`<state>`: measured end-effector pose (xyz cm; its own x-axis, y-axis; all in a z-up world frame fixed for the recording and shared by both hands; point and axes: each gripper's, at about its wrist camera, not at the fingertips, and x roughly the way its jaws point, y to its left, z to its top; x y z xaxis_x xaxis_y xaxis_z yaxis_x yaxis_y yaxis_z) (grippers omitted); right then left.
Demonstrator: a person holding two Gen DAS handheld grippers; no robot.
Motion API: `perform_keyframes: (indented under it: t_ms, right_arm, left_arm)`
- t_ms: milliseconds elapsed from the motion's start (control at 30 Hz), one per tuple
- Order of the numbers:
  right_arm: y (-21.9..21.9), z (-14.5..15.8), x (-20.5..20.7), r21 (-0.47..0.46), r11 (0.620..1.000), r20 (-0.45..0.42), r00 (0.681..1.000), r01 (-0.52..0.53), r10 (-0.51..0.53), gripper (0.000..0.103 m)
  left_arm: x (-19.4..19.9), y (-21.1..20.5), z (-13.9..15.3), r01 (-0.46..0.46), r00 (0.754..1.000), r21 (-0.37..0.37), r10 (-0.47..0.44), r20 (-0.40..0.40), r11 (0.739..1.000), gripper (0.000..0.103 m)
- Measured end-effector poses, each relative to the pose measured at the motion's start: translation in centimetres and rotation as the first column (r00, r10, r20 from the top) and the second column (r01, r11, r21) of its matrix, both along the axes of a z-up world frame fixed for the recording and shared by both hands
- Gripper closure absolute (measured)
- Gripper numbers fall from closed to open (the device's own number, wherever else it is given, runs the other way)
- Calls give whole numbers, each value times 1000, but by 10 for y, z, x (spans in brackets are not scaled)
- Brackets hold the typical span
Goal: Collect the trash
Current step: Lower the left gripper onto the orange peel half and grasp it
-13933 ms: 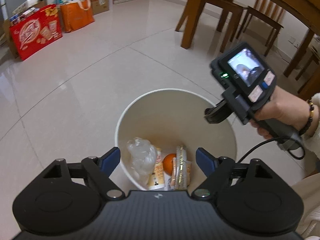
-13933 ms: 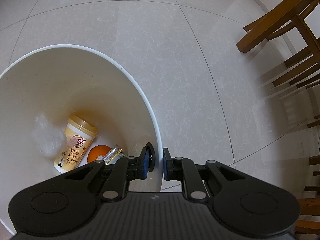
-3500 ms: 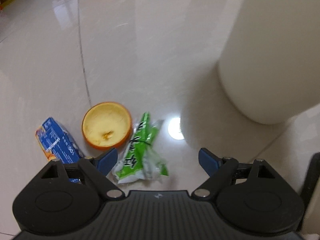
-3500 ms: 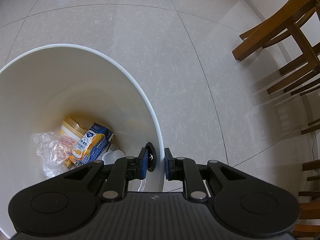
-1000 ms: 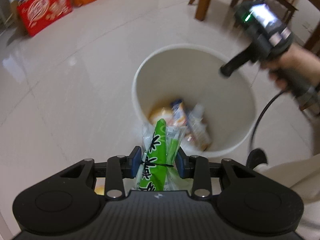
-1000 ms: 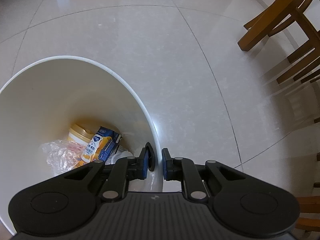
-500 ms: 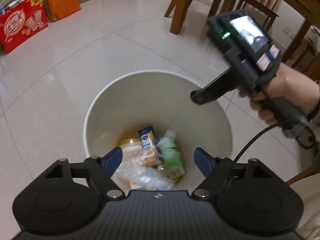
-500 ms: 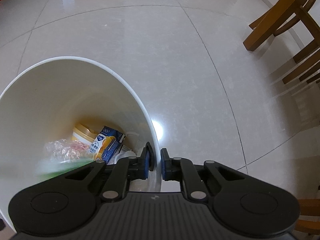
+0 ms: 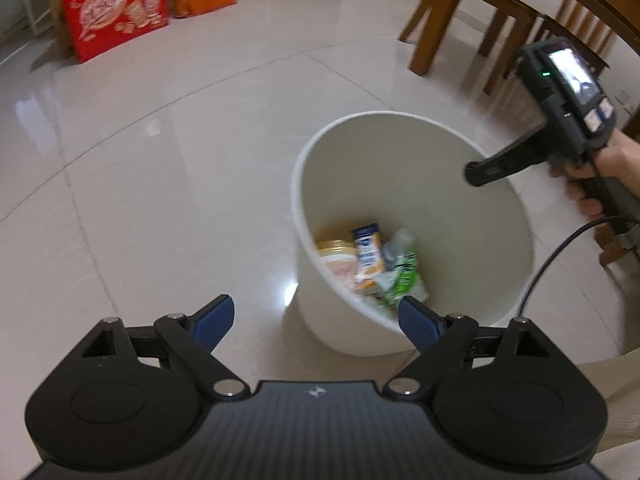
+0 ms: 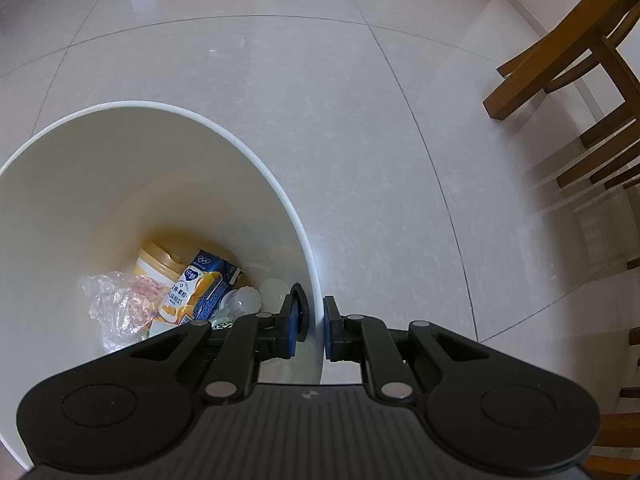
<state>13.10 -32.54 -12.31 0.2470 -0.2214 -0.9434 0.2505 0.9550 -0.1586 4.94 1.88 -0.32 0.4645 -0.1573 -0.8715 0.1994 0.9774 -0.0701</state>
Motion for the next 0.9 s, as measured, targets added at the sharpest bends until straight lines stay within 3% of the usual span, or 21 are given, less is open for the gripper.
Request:
perform_keyframes:
  t_ms: [133,333,600,900]
  right_arm:
    - [0,0,1,0,1000,-4,1000,12,-12,88]
    - [3,-1,0,-12,1000,-3,1000,9,-9,87]
    - [5,-1,0,-28,1000,-4,1000,-1,0,87]
    - [8,-1,-1,-42,999,0,1000,-10,10,86]
  left_arm:
    - [-7,24,-17,-63,998,-2,63,13,998,7]
    - [-14,75,-77,-207,978,-43,204,-51,977,5]
    - [-11,118,-183,-312,931,43,315,-187,949,5]
    - [0,123,-241,-288,912,176,326,-250,941,5]
